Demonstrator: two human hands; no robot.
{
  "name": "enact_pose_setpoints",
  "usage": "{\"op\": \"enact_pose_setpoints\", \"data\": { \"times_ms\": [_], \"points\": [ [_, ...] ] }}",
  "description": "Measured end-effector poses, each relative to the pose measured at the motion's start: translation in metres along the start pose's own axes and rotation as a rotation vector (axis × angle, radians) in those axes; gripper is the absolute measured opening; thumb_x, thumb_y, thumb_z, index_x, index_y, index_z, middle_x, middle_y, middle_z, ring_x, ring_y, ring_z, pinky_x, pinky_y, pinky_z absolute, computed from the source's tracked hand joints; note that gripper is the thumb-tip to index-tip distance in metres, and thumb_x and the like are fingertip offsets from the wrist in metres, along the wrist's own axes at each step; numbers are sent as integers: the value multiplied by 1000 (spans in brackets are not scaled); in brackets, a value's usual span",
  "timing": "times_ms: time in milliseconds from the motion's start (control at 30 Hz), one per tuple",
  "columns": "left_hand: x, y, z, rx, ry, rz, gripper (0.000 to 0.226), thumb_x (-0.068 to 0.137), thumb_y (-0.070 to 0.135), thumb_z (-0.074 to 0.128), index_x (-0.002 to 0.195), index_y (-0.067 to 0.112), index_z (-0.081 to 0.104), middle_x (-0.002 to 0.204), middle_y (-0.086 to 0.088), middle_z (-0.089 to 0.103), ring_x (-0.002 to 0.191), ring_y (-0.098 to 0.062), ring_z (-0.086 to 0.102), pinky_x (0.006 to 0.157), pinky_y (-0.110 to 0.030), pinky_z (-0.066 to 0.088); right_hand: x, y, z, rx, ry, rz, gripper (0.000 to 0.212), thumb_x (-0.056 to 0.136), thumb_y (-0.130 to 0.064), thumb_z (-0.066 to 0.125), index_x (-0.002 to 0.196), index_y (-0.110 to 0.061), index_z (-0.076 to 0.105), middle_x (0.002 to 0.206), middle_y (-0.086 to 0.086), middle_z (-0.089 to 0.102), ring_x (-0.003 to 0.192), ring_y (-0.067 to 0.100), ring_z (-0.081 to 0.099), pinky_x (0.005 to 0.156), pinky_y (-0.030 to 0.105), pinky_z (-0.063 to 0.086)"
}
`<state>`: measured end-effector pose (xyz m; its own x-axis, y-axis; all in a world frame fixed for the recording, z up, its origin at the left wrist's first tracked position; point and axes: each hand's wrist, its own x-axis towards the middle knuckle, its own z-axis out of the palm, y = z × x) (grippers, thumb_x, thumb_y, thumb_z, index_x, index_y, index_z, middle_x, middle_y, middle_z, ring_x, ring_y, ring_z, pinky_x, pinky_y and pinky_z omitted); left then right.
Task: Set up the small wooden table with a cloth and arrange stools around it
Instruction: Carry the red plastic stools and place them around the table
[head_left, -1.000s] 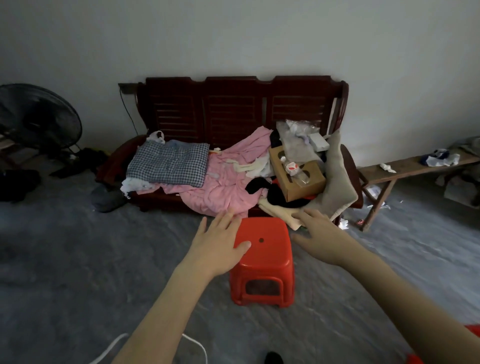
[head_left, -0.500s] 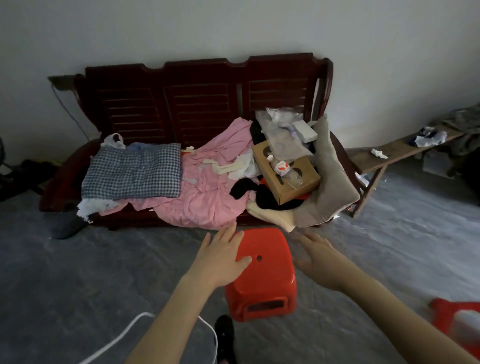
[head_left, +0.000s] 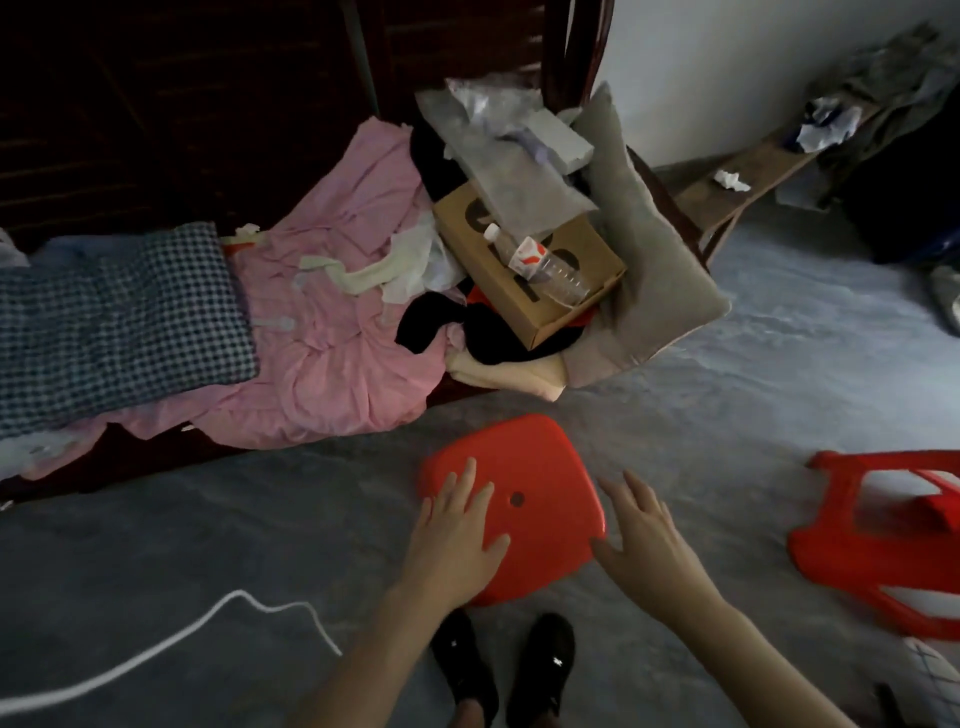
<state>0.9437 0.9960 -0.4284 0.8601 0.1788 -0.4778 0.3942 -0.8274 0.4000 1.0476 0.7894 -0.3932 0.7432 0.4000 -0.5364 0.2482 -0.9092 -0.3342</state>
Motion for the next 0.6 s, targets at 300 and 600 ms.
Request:
{"op": "enact_pose_setpoints", "data": {
  "times_ms": [300, 600],
  "points": [
    [80, -73, 155, -176, 83, -209, 78, 85, 54, 62, 150, 21, 33, 164, -5, -1, 148, -39, 7, 117, -51, 21, 97, 35, 128, -23, -47, 90, 72, 86, -34, 62, 149, -21, 28, 155, 15, 16, 135, 40, 29, 107, 51, 37],
    [79, -109, 222, -408, 235, -133, 86, 82, 40, 73, 152, 34, 23, 162, 13, -12, 149, -18, 7, 115, -34, 20, 171, 61, 187, -136, 128, 49, 66, 82, -50, 64, 139, -29, 39, 144, 10, 29, 125, 36, 33, 98, 54, 37]
  ]
}}
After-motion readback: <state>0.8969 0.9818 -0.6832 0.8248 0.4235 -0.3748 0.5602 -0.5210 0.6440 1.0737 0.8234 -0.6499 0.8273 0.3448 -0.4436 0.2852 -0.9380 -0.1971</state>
